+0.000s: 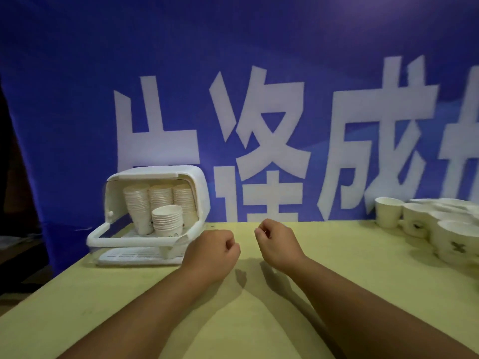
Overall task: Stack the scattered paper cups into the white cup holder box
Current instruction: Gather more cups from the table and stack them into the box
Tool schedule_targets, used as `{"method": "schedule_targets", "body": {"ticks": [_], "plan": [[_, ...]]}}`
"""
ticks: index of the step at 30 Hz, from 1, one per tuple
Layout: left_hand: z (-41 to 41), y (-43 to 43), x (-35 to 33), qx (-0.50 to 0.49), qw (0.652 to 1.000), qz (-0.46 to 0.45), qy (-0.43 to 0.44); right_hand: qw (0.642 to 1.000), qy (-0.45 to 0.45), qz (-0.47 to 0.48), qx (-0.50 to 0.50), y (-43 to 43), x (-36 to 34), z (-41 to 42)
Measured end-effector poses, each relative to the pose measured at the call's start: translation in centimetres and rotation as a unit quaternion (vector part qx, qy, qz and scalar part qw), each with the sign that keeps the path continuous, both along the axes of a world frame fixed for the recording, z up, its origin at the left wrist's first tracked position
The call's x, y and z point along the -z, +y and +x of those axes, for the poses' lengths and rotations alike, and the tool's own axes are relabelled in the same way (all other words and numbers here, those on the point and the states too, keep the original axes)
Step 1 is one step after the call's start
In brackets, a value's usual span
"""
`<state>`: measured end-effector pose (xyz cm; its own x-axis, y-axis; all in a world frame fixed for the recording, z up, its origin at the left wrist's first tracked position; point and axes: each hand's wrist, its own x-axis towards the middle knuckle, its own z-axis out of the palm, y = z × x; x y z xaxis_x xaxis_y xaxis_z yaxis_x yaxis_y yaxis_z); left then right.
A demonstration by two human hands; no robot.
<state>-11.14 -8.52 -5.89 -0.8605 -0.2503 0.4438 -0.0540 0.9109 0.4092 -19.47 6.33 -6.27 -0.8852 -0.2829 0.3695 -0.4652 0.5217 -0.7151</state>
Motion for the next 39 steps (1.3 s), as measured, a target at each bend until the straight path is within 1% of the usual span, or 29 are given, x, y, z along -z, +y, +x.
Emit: {"method": "schedule_targets", "body": {"ticks": [3, 7, 12, 18, 21, 24, 26, 28, 30, 35, 37, 39], "plan": [[-0.2, 4.7, 1.0, 0.031, 0.999, 0.034, -0.011, 0.999, -0.031, 0.015, 0.031, 5.3, 0.4, 0.6], [-0.5, 11.7, 2.2, 0.088, 0.992, 0.078, -0.041, 0.994, -0.047, 0.040, 0.087, 13.5, 1.0, 1.9], [-0.6, 19.5, 3.3, 0.146, 0.981, 0.106, -0.074, 0.983, -0.057, 0.071, 0.157, 24.1, 1.8, 4.0], [-1.0, 28.9, 3.7, 0.243, 0.961, 0.053, -0.118, 0.970, -0.042, 0.076, 0.227, 33.1, 3.0, 7.1], [-1.0, 33.8, 3.2, 0.276, 0.950, 0.041, -0.139, 0.963, -0.001, 0.037, 0.267, 35.4, 3.3, 9.0], [-1.3, 37.7, 2.5, 0.302, 0.941, 0.034, -0.152, 0.937, 0.079, 0.027, 0.338, 37.9, 3.6, 10.4], [-1.8, 39.6, 2.0, 0.317, 0.933, 0.041, -0.164, 0.925, 0.070, 0.018, 0.372, 39.9, 3.8, 10.6], [-2.3, 41.1, 1.4, 0.329, 0.928, 0.031, -0.170, 0.919, 0.042, -0.026, 0.390, 41.3, 4.0, 10.6], [-3.1, 42.3, 0.9, 0.334, 0.927, 0.029, -0.169, 0.915, 0.042, -0.044, 0.400, 41.4, 4.2, 10.5], [-5.5, 44.3, 0.0, 0.318, 0.932, 0.022, -0.175, 0.918, 0.055, -0.046, 0.389, 41.1, 4.6, 9.9], [-5.9, 44.8, -0.1, 0.316, 0.932, 0.018, -0.179, 0.922, 0.058, -0.028, 0.382, 41.3, 4.8, 9.7], [-6.2, 45.0, 0.1, 0.295, 0.941, 0.002, -0.165, 0.922, 0.069, -0.010, 0.382, 41.3, 4.9, 9.5]]}}
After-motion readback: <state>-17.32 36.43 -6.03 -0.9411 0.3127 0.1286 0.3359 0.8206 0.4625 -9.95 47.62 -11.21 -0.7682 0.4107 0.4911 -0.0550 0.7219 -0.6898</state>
